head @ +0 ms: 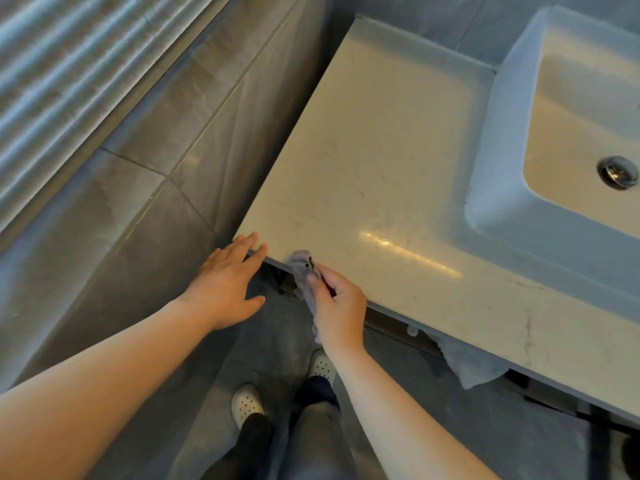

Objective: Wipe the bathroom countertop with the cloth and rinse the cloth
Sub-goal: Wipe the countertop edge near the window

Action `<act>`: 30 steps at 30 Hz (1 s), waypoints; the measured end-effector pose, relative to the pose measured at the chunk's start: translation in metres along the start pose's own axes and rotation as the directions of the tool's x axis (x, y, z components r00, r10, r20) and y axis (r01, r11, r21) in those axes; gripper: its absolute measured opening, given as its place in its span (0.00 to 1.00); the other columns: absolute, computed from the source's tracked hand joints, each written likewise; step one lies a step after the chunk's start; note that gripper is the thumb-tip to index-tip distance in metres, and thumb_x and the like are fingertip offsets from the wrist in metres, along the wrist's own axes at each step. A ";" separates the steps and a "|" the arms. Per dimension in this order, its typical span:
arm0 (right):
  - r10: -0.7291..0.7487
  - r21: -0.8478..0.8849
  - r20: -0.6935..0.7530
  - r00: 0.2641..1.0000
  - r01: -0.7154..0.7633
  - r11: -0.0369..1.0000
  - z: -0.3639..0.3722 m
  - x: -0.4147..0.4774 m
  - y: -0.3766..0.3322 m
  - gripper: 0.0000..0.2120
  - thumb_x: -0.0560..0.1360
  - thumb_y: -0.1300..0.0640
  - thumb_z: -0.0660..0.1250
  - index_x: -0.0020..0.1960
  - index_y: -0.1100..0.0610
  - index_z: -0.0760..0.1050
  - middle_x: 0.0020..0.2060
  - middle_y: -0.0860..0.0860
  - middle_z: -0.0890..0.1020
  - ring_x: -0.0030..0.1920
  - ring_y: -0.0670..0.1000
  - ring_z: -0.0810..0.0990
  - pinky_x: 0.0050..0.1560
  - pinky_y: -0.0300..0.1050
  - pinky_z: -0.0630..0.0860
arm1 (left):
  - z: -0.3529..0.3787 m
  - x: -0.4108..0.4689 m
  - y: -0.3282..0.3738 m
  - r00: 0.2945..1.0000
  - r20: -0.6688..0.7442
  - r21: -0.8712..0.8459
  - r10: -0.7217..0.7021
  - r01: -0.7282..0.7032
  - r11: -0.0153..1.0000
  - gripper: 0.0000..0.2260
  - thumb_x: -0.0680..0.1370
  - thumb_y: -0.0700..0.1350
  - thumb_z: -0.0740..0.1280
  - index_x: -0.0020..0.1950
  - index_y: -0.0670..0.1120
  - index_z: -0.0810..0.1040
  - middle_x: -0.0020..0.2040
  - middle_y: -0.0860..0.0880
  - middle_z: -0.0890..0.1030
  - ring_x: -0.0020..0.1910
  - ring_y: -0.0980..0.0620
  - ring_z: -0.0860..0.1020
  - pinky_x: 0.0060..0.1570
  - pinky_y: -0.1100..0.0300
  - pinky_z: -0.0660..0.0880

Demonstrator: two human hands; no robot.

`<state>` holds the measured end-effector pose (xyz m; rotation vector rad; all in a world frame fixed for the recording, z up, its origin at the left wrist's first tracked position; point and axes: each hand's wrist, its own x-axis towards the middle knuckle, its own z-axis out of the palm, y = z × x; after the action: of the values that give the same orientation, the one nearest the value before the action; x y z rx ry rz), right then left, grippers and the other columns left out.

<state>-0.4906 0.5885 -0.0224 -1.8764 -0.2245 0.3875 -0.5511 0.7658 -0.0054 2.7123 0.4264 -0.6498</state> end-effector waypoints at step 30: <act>-0.126 -0.197 0.244 0.961 0.176 0.964 0.056 0.042 -0.017 0.12 0.78 0.55 0.65 0.59 0.52 0.80 0.42 0.45 0.83 0.40 0.42 0.78 0.38 0.27 0.72 | 0.049 -0.070 -0.041 0.934 -0.076 -0.436 -0.349 0.284 0.854 0.28 0.76 0.55 0.66 0.73 0.47 0.65 0.72 0.49 0.66 0.69 0.49 0.66 0.68 0.58 0.64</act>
<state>-0.4725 0.6575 -0.0297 -2.0109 -0.5854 0.4906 -0.6438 0.7698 -0.0233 2.2993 0.9531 -0.3707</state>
